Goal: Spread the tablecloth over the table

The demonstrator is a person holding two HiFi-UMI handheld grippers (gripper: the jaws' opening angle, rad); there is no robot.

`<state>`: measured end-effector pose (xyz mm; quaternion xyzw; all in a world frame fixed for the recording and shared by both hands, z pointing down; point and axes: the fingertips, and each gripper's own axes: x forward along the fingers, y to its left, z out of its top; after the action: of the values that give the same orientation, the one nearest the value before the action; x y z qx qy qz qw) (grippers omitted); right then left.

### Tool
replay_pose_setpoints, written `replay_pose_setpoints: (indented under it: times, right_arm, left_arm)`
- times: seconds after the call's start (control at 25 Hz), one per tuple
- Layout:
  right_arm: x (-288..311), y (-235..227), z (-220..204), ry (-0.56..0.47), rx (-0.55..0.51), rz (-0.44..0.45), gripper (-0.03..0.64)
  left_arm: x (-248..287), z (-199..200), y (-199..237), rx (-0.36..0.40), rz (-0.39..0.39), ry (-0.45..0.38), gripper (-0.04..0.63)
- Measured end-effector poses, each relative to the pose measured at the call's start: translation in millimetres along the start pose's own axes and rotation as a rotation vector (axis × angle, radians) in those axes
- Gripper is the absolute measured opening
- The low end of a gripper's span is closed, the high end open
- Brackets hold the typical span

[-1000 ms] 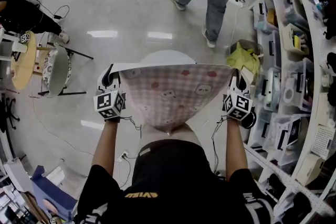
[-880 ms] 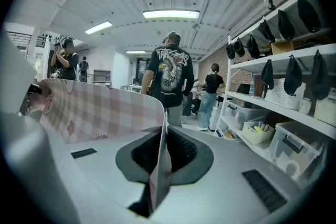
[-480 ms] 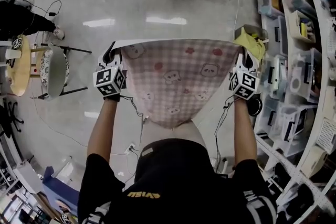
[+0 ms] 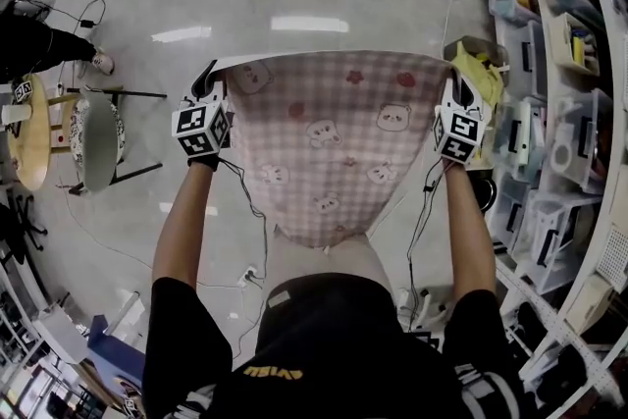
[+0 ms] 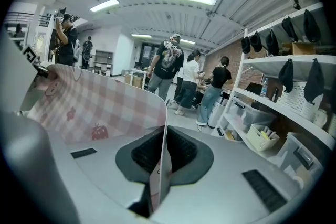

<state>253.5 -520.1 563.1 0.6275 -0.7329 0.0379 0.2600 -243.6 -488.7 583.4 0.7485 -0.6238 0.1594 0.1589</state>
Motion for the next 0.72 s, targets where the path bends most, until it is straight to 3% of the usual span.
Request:
replay_pose_setpoints:
  times: [0.24,0.72]
  right_arm:
    - [51.3,15.1,-19.6,0.023,-0.014,-0.006,0.012]
    - [112.2,39.1,-74.2,0.109,-0.073,-0.012,0.012]
  left_arm:
    - [47.8,-32.0,17.6,-0.007,0.007,0.031,0.021]
    - [110.0,-99.0,30.6,0.071,-0.019,0.139,0.02]
